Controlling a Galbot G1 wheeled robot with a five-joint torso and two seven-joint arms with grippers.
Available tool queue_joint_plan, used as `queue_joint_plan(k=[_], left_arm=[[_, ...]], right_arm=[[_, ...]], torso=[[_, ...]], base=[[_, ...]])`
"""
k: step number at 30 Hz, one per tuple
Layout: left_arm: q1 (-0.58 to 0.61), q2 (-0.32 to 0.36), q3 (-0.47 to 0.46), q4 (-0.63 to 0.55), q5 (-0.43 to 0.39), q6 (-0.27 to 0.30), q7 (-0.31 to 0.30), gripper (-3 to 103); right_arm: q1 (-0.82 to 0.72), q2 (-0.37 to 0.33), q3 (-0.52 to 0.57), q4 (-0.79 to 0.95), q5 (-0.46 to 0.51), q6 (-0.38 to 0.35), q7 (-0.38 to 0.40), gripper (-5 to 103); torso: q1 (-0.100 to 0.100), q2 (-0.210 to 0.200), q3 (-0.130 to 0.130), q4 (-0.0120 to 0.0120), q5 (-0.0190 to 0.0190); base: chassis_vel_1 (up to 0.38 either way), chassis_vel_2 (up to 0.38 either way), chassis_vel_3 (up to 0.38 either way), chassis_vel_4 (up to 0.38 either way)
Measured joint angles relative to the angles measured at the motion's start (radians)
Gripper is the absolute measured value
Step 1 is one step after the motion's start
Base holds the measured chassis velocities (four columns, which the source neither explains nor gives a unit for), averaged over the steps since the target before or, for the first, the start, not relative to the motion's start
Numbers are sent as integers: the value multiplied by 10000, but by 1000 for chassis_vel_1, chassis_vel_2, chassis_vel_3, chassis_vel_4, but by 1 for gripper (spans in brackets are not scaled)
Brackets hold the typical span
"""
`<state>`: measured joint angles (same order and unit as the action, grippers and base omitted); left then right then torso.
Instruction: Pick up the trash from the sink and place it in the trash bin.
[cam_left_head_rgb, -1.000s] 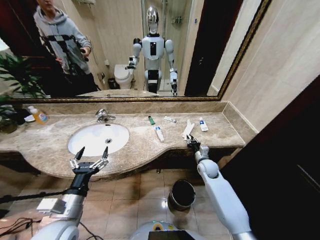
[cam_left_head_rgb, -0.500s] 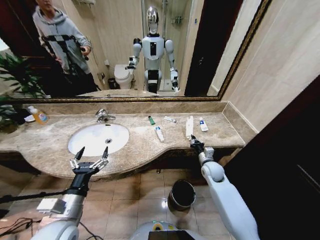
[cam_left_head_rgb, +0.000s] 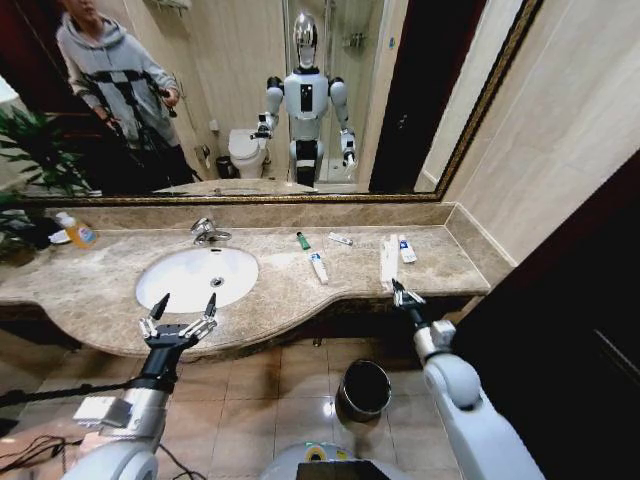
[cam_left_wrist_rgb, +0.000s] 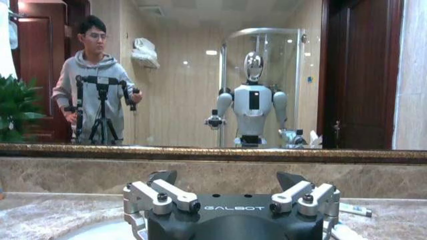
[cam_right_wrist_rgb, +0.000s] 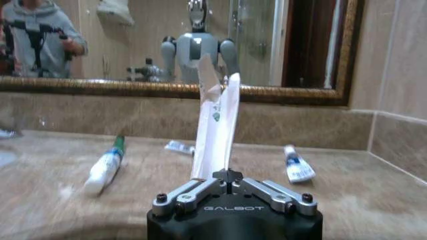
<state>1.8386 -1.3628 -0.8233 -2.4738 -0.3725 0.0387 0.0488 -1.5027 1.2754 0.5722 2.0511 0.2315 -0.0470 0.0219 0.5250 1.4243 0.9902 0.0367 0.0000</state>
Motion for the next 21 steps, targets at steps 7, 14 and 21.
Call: queue_joint_plan(k=[7, 14, 21], left_arm=[[0, 0, 0, 0, 0, 0, 1, 100], [1, 0, 0, 0, 0, 0, 0, 100], [0, 0, 0, 0, 0, 0, 0, 100]], right_arm=[[-1607, 1012, 278, 384, -1111, 785, -64, 0], [-2543, 1658, 173, -764, -1839, 2069, -383, 0], [-2074, 1515, -18, -3058, -1768, 2823, -563, 0]], torso=[[0, 0, 0, 1, 0], [0, 0, 0, 0, -1], [1, 0, 1, 0, 0]], base=[[0, 0, 0, 0], [0, 0, 0, 0], [0, 0, 0, 0]])
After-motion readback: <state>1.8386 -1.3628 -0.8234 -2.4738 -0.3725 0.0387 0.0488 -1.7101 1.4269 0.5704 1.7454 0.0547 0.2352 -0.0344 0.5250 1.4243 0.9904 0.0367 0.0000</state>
